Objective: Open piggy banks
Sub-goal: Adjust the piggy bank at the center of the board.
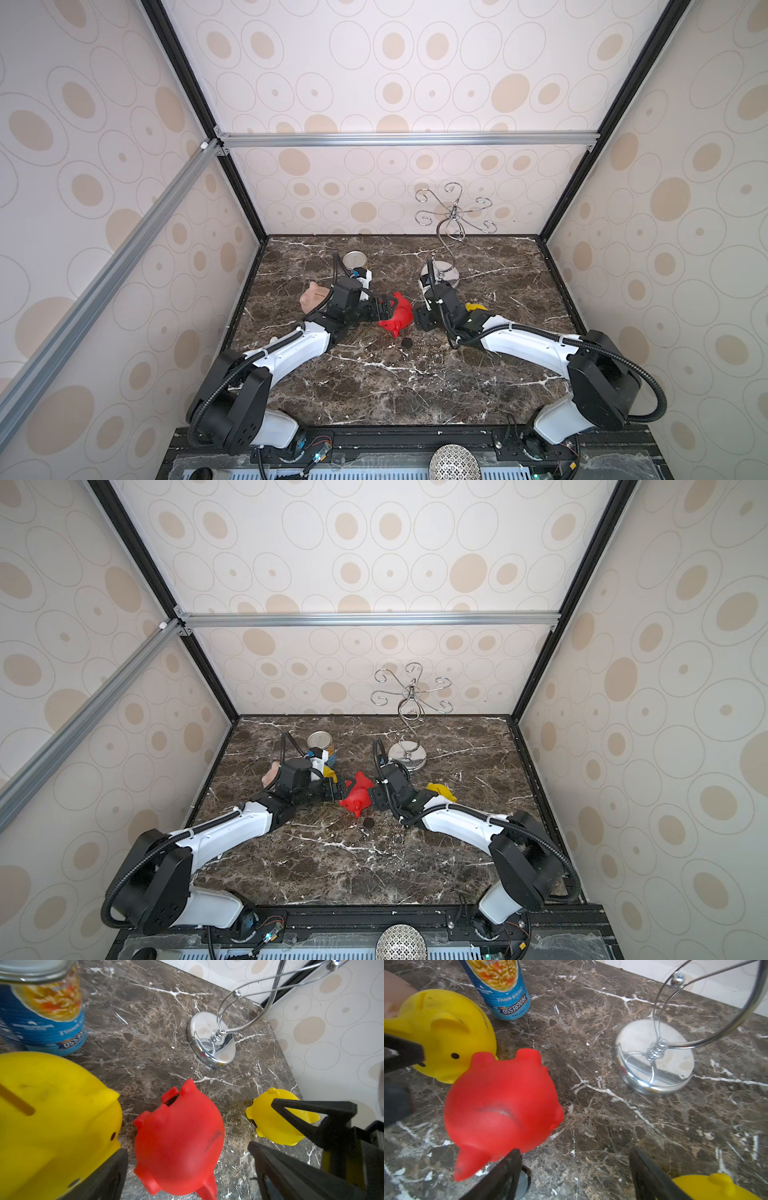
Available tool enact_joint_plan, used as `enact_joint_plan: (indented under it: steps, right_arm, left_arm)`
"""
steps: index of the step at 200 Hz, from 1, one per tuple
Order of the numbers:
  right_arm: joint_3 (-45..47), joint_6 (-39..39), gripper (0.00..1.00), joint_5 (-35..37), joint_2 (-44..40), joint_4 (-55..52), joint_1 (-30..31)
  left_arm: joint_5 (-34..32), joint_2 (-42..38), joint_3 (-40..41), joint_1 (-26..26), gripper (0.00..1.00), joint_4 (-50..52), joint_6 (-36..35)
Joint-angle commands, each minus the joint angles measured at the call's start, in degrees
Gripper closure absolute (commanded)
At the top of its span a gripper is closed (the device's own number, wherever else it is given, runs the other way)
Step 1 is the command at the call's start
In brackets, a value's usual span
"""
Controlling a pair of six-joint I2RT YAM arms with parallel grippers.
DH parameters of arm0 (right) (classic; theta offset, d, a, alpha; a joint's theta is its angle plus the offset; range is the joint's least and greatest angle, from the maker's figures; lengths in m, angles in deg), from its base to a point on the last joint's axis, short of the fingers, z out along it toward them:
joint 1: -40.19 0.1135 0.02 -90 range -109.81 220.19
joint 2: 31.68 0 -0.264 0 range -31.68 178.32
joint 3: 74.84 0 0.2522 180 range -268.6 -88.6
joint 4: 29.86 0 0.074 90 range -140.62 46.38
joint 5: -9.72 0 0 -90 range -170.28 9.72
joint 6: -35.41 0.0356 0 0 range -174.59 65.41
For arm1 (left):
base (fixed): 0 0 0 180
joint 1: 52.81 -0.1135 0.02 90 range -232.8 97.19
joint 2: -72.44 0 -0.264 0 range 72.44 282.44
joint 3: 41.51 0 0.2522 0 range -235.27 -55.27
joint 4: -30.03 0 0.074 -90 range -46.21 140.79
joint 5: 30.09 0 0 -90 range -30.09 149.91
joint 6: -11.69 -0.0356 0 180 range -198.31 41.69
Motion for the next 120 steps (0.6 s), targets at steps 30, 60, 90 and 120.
enact_joint_plan:
  steps: [30, 60, 90, 120]
  right_arm:
    - [1.51, 2.53, 0.23, -9.31, 4.02, 4.83, -2.05]
    - [2.64, 2.95, 0.26, -12.69, 4.18, 7.01, -4.17]
    - [1.93, 2.53, 0.28, -14.15, 4.62, 5.88, -4.41]
    - [4.65, 0.21, 0.31, -19.06, 2.32, 7.58, -5.91]
  left_arm:
    - [-3.11, 4.77, -3.64, 2.12, 0.12, 1.43, -1.83]
    - [-3.77, 6.72, -4.42, 2.7, 0.19, 1.48, -1.83]
    - [-4.01, 7.83, -4.65, 3.03, 0.26, 1.54, -2.04]
    - [-4.83, 7.79, -4.04, 3.07, 0.28, 1.7, -2.13]
